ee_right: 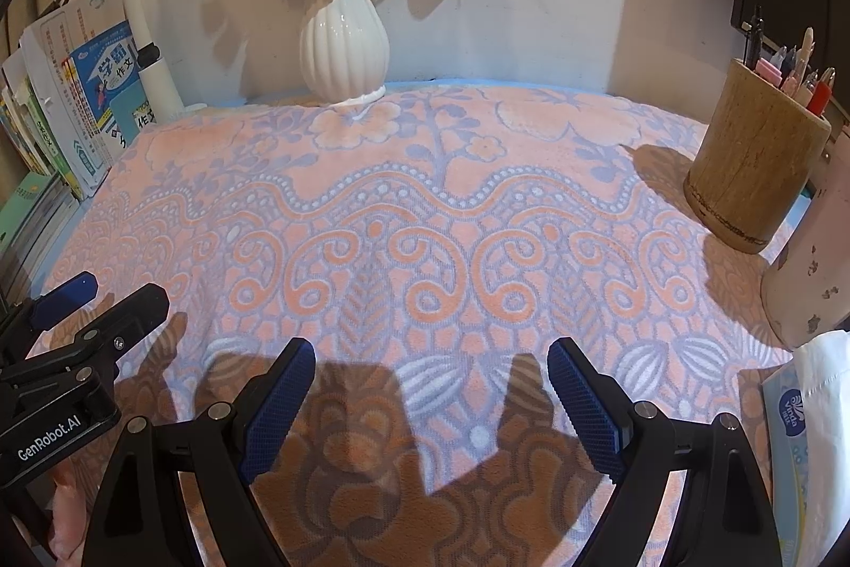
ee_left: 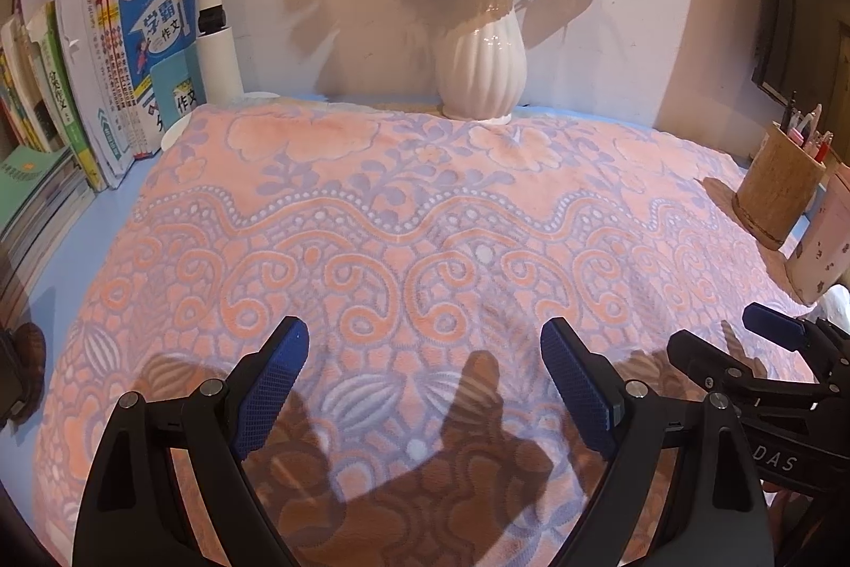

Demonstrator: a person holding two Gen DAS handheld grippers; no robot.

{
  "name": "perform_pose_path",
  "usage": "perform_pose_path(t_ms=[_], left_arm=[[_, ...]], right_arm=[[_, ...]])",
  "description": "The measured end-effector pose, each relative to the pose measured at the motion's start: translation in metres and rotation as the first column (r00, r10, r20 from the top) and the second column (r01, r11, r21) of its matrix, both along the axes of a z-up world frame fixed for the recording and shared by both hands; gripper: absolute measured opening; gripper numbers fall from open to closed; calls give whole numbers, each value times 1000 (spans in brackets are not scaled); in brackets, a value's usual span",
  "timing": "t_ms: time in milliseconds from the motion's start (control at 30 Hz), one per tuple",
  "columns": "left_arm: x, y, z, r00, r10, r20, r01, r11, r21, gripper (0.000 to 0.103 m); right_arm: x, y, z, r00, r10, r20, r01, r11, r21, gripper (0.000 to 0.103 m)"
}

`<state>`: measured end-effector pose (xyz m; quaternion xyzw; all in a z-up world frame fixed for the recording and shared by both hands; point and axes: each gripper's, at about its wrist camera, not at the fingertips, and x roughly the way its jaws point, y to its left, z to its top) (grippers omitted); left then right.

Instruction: Organize books

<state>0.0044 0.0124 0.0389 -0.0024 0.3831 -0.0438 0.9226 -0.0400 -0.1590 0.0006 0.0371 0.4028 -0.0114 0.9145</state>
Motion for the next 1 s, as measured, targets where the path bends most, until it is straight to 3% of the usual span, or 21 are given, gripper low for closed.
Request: perform_pose_path(t_ms=[1000], left_arm=[[5, 5, -4, 998, 30, -51, -30, 1000, 5, 89]], right_arm=[[1, 1, -2, 1000, 18, -20, -18, 1000, -3, 88]])
